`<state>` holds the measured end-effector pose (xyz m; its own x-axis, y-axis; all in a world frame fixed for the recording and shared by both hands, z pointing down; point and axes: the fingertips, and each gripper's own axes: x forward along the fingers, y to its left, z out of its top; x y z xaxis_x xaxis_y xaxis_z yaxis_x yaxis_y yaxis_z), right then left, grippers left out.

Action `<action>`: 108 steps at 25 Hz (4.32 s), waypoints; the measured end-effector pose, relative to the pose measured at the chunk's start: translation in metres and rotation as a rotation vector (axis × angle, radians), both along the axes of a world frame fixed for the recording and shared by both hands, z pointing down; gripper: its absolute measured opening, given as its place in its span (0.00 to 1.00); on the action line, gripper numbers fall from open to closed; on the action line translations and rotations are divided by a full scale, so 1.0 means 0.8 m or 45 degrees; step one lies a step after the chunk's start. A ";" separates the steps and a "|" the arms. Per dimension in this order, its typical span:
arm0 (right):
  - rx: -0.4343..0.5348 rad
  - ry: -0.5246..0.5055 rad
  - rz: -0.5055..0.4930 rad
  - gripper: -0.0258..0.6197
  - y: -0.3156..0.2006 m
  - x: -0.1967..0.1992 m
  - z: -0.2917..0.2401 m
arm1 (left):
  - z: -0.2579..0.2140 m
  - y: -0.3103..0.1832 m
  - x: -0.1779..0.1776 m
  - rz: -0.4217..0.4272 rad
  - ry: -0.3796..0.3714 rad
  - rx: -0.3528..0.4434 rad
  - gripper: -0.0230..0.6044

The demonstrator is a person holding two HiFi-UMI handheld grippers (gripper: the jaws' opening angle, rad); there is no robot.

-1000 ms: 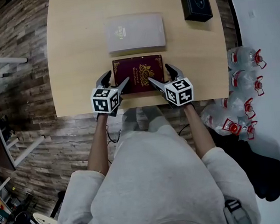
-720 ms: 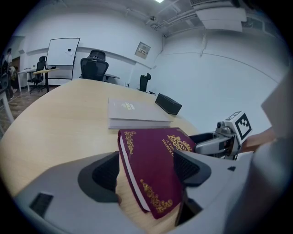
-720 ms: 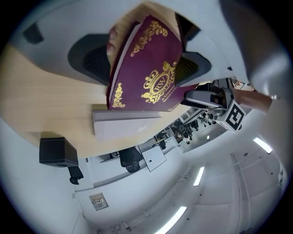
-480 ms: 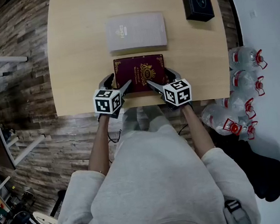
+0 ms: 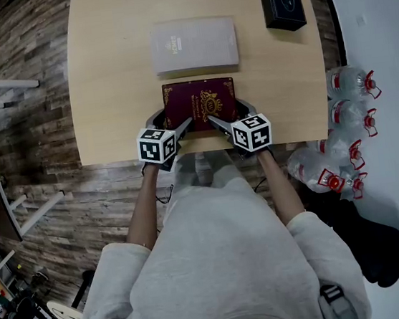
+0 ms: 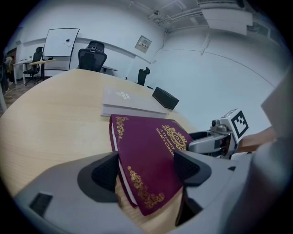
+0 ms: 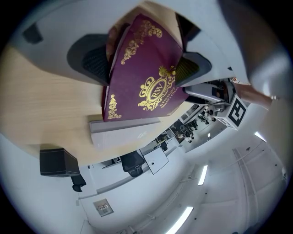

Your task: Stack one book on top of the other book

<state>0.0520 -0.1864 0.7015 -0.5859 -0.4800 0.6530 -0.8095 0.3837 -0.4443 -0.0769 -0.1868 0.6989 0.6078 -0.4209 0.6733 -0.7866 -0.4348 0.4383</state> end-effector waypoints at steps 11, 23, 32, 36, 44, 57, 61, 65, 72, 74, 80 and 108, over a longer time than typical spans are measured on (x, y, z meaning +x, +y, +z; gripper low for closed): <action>0.021 0.045 0.026 0.72 -0.001 -0.001 0.004 | 0.001 0.001 0.003 -0.014 -0.037 0.017 0.64; 0.033 0.090 0.052 0.72 0.000 0.001 0.002 | -0.001 0.001 0.004 -0.001 -0.078 0.046 0.64; 0.053 0.107 0.072 0.71 0.002 0.004 -0.007 | -0.013 0.002 0.006 0.020 -0.133 0.100 0.64; 0.069 0.118 0.085 0.71 0.001 0.006 -0.013 | -0.022 -0.001 0.007 0.031 -0.161 0.140 0.64; 0.173 0.133 0.101 0.71 -0.014 0.005 -0.042 | -0.048 -0.016 0.005 0.016 -0.157 0.214 0.64; 0.305 0.134 0.104 0.71 -0.056 -0.001 -0.094 | -0.100 -0.058 -0.003 -0.045 -0.144 0.325 0.62; 0.344 0.144 0.111 0.71 -0.068 0.002 -0.111 | -0.116 -0.070 -0.001 -0.041 -0.139 0.361 0.62; 0.389 0.151 0.120 0.71 -0.082 0.005 -0.128 | -0.132 -0.085 0.002 -0.043 -0.126 0.397 0.62; 0.414 0.161 0.120 0.71 -0.110 0.006 -0.138 | -0.140 -0.113 0.003 -0.054 -0.120 0.409 0.62; 0.412 0.162 0.124 0.71 -0.120 0.005 -0.138 | -0.141 -0.124 0.002 -0.055 -0.120 0.410 0.61; 0.389 0.173 0.110 0.71 -0.151 0.004 -0.131 | -0.134 -0.153 0.001 -0.074 -0.112 0.395 0.61; 0.219 0.180 0.082 0.70 -0.248 0.010 -0.069 | -0.069 -0.246 0.007 -0.083 -0.117 0.223 0.61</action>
<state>0.0599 -0.3846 0.6462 -0.4589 -0.6247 0.6317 -0.8844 0.3894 -0.2574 -0.0715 -0.3834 0.6434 0.5149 -0.5729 0.6377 -0.8488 -0.4448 0.2858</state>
